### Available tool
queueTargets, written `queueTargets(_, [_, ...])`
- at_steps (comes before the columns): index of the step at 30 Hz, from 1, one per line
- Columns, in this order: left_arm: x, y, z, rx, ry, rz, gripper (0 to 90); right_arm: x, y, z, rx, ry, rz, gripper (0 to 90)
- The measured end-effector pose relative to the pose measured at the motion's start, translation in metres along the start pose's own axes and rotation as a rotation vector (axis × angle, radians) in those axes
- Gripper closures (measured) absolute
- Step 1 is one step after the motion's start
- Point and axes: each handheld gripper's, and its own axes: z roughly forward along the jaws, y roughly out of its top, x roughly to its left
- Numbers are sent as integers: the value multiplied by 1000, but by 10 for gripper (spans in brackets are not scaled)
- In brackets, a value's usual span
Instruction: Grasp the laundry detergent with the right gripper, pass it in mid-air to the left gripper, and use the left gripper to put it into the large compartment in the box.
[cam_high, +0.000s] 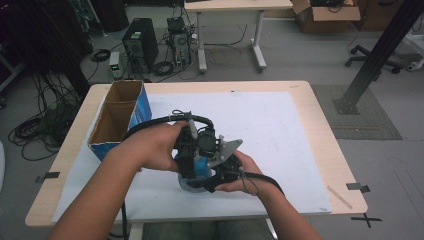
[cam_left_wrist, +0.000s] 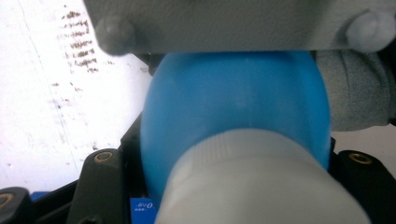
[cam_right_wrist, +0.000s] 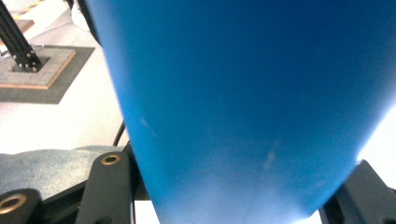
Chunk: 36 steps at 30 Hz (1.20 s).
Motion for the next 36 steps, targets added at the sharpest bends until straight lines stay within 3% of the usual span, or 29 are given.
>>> queueTargets(3, [0,0,1,0,5,-3,395,-1,-2,1,-15,-5,14,306])
queueTargets(6, [2,2,1,7,-3,-5,395,-2,-5,0,-20,-8,36,269])
queueTargets(20, [3,3,-2,15,1,-11,396,-2,-6,-12,-59,-29,45,172])
queueTargets(25, [4,3,-4,19,3,-19,396,-2,-7,-12,-58,-29,54,94])
queueTargets(29, [8,3,-2,17,-8,-32,396,-6,-10,-14,-60,-23,75,52])
queueTargets(36, [9,4,-4,17,0,-17,396,-8,-10,-19,-69,-3,91,5])
